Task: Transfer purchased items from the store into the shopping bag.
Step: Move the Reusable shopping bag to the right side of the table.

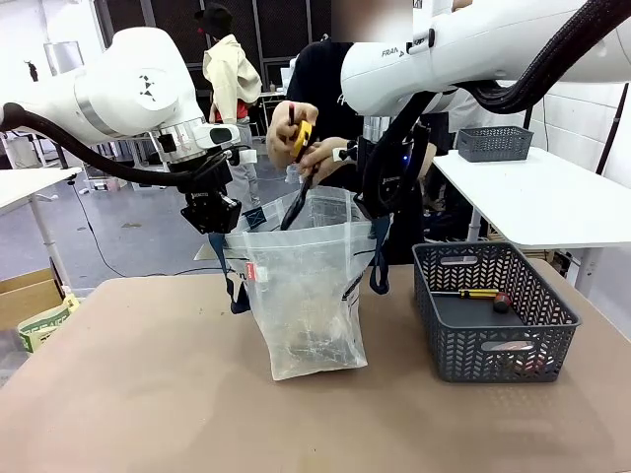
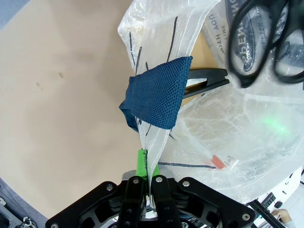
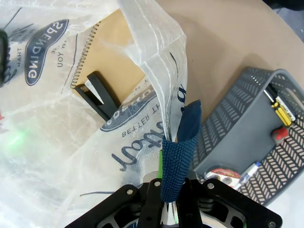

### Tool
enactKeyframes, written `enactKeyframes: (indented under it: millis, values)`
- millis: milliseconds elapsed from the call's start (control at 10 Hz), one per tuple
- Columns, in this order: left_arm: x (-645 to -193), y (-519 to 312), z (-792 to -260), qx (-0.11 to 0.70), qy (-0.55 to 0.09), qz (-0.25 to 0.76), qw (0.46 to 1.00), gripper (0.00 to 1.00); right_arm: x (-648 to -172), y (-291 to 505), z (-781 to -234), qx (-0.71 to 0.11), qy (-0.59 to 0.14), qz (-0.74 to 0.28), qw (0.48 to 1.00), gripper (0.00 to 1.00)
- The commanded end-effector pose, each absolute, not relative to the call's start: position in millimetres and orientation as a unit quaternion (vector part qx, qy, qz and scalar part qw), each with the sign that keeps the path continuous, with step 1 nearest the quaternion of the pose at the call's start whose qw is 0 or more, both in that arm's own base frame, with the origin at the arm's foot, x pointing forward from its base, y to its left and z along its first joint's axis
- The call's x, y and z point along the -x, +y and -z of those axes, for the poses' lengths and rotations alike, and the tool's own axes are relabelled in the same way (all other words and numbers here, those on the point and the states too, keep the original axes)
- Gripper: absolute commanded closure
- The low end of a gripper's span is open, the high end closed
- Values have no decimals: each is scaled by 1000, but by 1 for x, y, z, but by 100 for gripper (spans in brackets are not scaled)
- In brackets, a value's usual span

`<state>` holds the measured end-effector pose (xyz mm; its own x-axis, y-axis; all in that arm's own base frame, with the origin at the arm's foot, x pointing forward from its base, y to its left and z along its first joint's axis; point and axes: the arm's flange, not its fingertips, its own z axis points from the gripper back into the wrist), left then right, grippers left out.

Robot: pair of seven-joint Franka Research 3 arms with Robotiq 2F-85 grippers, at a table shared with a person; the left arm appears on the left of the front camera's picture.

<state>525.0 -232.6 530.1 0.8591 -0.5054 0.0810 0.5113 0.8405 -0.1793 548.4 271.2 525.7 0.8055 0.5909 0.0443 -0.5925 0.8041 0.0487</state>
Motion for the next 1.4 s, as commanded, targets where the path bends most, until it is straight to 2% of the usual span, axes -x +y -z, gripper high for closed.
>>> enactKeyframes:
  millis: [0, 1300]
  values:
    - [-525, -232, -530, 98, -15, 264, 959, 100, -550, 271, -525, -30, -14, -310, 950, 100]
    - [-525, -232, -530, 98, -15, 264, 959, 100, -550, 271, -525, -30, -14, -310, 950, 100]
